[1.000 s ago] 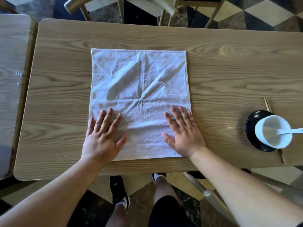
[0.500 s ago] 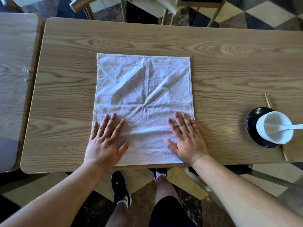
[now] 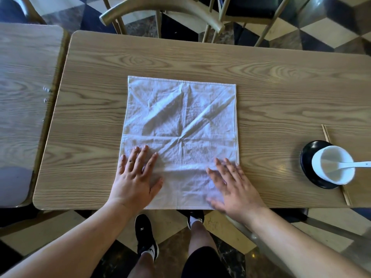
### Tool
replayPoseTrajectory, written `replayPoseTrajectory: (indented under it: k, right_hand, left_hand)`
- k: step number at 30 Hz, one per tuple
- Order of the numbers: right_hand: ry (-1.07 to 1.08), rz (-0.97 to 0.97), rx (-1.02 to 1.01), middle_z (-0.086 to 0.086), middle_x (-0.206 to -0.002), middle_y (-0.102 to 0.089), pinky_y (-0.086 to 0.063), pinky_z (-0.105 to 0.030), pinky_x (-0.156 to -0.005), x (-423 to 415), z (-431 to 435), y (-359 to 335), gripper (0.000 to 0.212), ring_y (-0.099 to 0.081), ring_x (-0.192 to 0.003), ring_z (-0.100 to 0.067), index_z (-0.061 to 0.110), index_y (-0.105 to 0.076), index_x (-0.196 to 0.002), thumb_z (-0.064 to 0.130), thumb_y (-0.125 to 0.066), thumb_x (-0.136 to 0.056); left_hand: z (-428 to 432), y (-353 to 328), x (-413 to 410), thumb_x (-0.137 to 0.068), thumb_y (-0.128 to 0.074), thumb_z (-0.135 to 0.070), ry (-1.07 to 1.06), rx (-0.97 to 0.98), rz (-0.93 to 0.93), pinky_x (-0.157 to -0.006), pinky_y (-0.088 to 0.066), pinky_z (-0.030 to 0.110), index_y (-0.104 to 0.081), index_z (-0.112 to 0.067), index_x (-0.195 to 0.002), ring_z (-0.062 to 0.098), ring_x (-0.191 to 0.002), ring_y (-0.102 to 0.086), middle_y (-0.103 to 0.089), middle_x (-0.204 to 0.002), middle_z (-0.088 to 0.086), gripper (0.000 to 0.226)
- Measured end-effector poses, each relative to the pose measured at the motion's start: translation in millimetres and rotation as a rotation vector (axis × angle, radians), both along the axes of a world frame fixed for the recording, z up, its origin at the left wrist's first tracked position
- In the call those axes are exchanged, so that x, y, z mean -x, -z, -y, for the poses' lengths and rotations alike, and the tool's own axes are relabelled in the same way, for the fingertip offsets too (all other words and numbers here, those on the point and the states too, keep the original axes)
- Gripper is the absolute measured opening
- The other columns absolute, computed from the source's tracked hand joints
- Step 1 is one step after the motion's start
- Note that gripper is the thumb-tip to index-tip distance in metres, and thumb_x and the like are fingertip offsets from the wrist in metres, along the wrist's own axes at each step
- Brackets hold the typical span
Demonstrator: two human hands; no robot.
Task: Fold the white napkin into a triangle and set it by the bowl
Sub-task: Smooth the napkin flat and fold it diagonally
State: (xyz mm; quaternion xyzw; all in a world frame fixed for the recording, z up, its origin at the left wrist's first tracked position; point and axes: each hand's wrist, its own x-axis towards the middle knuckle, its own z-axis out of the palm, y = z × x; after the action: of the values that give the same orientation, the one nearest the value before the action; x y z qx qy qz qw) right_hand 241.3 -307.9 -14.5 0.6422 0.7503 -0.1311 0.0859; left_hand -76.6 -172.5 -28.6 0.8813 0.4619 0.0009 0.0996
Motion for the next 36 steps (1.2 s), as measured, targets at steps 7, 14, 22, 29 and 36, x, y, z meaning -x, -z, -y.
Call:
replayPoseTrajectory:
  k: [7, 14, 22, 29, 36]
  right_hand:
    - [-0.172, 0.074, 0.019, -0.012, -0.175, -0.012, -0.019, -0.051, -0.122, -31.6, 41.6, -10.0, 0.109, -0.012, -0.161, -0.033, 0.02, -0.023, -0.166, 0.053, -0.079, -0.078]
    - [-0.187, -0.036, 0.008, -0.006, -0.167, -0.038, -0.024, -0.044, -0.121, -44.3, 39.1, -17.8, 0.061, -0.034, -0.155, -0.028, 0.021, -0.052, -0.152, 0.04, -0.046, -0.094]
    - [-0.022, -0.278, -0.133, 0.008, -0.112, -0.072, -0.052, -0.031, -0.101, -37.1, -7.1, -42.0, 0.01, -0.064, -0.116, -0.015, 0.024, -0.075, -0.099, 0.028, -0.072, -0.091]
    - [0.141, -0.379, -0.136, 0.014, -0.087, -0.063, -0.038, -0.012, -0.078, -15.2, -86.0, -59.1, 0.016, -0.057, -0.086, -0.009, 0.021, -0.07, -0.087, 0.015, -0.084, -0.085]
    - [0.219, -0.498, -0.181, 0.011, -0.087, -0.066, -0.043, -0.02, -0.075, 20.0, -188.2, -72.4, 0.008, -0.062, -0.085, -0.015, 0.02, -0.068, -0.092, 0.02, -0.077, -0.093]
  left_hand:
    - [-19.6, -14.0, -6.8, -0.091, -0.052, -0.063, 0.044, -0.067, -0.021, -0.111, -0.042, 0.062, -0.062, -0.017, -0.141, 0.042, -0.137, -0.05, -0.053, -0.15, 0.016, 0.069]
    - [-52.6, -23.8, -0.7, -0.09, -0.053, -0.059, -0.068, -0.047, 0.09, -0.099, -0.048, 0.051, -0.069, -0.019, -0.123, 0.035, -0.123, -0.061, -0.064, -0.135, 0.005, 0.054]
    - [-95.2, -25.4, 27.3, -0.086, -0.064, -0.068, -0.373, 0.043, 0.112, -0.125, -0.025, 0.057, -0.054, -0.024, -0.143, 0.033, -0.149, -0.04, -0.045, -0.162, 0.007, 0.073]
    - [-131.3, -24.5, 41.2, -0.074, -0.058, -0.091, -0.478, 0.076, 0.092, -0.131, -0.008, 0.057, -0.045, -0.026, -0.155, 0.025, -0.162, -0.018, -0.029, -0.173, 0.003, 0.104]
    - [-165.3, -16.7, 47.7, -0.069, -0.047, -0.101, -0.453, 0.073, 0.072, -0.13, 0.001, 0.06, -0.04, -0.032, -0.157, 0.019, -0.164, -0.006, -0.024, -0.174, -0.003, 0.112]
